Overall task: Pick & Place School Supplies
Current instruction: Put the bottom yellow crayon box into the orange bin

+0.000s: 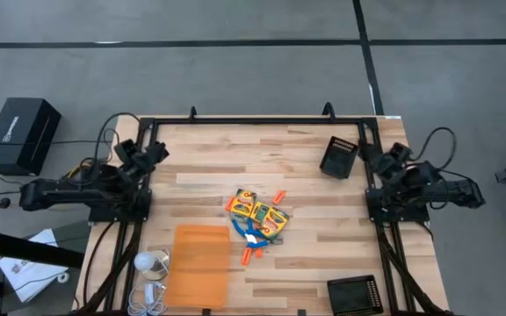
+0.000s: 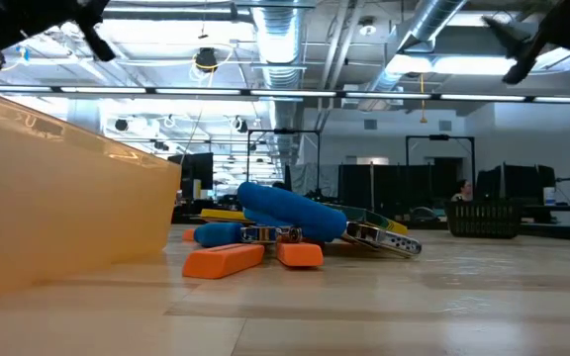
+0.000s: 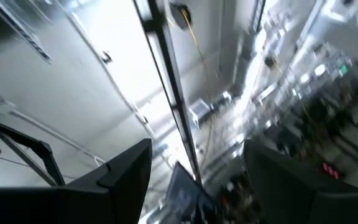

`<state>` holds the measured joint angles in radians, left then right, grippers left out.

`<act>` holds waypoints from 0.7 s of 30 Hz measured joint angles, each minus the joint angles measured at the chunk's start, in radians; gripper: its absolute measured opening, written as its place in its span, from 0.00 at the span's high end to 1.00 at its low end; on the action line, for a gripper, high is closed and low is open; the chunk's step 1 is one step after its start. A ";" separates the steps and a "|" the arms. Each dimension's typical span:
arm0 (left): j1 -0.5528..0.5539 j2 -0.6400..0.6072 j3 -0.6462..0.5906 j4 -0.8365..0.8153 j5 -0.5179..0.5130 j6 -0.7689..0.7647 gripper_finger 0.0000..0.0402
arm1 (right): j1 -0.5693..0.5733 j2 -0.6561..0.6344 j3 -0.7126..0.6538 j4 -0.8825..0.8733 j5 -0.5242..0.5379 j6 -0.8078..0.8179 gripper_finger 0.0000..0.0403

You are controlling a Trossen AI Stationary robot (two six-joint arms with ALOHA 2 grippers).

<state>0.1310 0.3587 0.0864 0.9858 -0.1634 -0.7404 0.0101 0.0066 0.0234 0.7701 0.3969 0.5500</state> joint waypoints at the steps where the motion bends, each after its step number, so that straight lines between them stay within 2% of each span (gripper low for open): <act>1: 0.000 0.028 0.012 -0.001 0.018 0.001 0.81 | 0.002 0.000 0.001 0.009 -0.001 -0.020 0.39; 10: 0.000 0.233 0.071 0.003 0.096 0.002 0.81 | 0.002 0.001 0.001 -0.024 0.025 -0.029 0.39; 13: 0.000 0.271 0.076 0.005 0.097 0.002 0.81 | 0.002 0.001 0.002 -0.060 0.072 0.008 0.39; 17: 0.000 0.303 0.090 0.008 0.099 0.002 0.81 | 0.002 0.003 0.002 -0.108 0.076 0.075 0.39; 21: 0.000 0.331 0.140 0.007 0.116 0.000 0.81 | -0.012 0.050 0.006 -0.047 0.085 0.104 0.39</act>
<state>0.1310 0.6893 0.2261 0.9928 -0.0471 -0.7402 -0.0024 0.0563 0.0297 0.7230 0.4824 0.6544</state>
